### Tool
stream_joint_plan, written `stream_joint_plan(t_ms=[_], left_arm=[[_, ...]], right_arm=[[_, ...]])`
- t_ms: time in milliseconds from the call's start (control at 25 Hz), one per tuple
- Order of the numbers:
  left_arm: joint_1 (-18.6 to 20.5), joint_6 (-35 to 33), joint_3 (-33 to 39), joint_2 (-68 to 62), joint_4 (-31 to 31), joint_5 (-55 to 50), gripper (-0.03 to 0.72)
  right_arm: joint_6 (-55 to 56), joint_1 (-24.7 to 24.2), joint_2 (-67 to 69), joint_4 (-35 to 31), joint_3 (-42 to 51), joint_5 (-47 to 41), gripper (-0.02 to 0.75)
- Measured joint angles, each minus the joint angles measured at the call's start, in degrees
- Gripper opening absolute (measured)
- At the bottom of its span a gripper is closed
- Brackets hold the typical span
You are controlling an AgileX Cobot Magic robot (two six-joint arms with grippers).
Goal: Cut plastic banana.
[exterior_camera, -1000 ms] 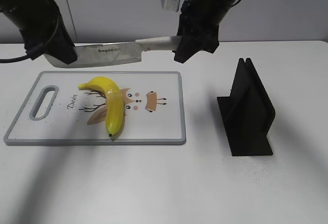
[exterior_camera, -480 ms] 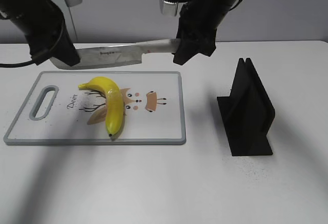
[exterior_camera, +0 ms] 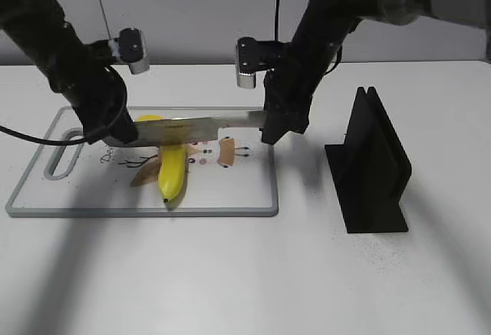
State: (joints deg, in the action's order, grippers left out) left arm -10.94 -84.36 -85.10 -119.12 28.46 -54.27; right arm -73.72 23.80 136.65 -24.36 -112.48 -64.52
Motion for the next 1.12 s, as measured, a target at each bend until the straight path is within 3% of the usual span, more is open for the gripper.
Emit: stream_joint_plan(t_ms=[720, 1120], left_arm=[[-1.19, -0.19, 0.42, -0.51, -0.31, 1.84, 0.005], [-1.73, 0.00, 1.60, 3.35, -0.85, 2.47, 0.002]], right_arm=[[0.47, -0.11, 1.26, 1.11, -0.33, -0.34, 0.162], [2.59, 0.00, 0.11, 2.91, -6.29, -5.84, 0.163]])
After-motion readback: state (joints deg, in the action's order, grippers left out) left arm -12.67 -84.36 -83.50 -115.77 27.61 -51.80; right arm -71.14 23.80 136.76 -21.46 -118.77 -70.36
